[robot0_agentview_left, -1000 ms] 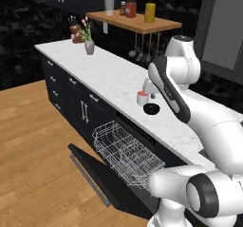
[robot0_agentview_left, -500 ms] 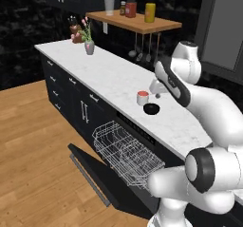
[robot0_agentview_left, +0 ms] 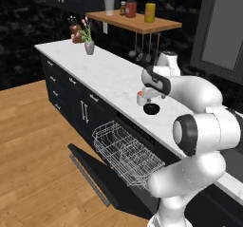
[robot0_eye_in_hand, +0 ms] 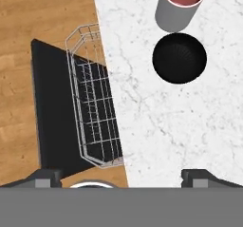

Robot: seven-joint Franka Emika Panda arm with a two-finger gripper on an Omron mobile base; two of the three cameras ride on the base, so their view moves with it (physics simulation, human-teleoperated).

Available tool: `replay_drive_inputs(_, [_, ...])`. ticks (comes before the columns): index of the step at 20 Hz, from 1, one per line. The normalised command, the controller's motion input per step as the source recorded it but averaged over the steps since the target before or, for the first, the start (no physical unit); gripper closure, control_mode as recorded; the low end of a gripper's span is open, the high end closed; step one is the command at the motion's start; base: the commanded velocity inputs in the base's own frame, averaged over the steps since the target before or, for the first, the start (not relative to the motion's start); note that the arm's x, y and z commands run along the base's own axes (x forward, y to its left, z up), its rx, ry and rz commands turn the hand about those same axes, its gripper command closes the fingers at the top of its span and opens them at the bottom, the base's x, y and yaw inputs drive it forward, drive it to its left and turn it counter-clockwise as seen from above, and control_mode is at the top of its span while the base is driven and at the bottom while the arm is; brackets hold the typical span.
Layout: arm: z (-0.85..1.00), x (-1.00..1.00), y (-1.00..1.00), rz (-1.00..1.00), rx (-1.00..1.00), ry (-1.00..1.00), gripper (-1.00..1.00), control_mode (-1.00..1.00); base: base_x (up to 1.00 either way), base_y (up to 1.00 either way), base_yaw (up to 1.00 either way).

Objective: Pick up the cup and bowl from the counter, place them in the dishwasher, and close the dishwasher door.

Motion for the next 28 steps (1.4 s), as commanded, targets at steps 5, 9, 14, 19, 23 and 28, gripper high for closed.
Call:
replay_drive_inputs(5, [-0.63,0.84,0.10,0.02,-0.17,0.06,-1.00,-1.00,0.00,0.00,0.00])
replay_drive_inputs(9, [-0.55,0.81,0.00,0.00,-0.12,0.05,-1.00,-1.00,0.00,0.00,0.00])
replay_drive_inputs(14, [-0.55,0.79,0.00,0.00,-0.08,0.03,-1.00,-1.00,0.00,0.00,0.00])
replay_drive_inputs(19, [-0.51,0.63,-0.07,0.00,-0.01,0.02,-1.00,-1.00,0.00,0.00,0.00])
replay_drive_inputs(23, [-0.48,0.52,-0.30,0.00,0.00,0.00,-1.00,-1.00,0.00,0.00,0.00])
replay_drive_inputs(28, [-0.44,0.22,-0.41,0.00,0.00,0.00,-1.00,-1.00,0.00,0.00,0.00])
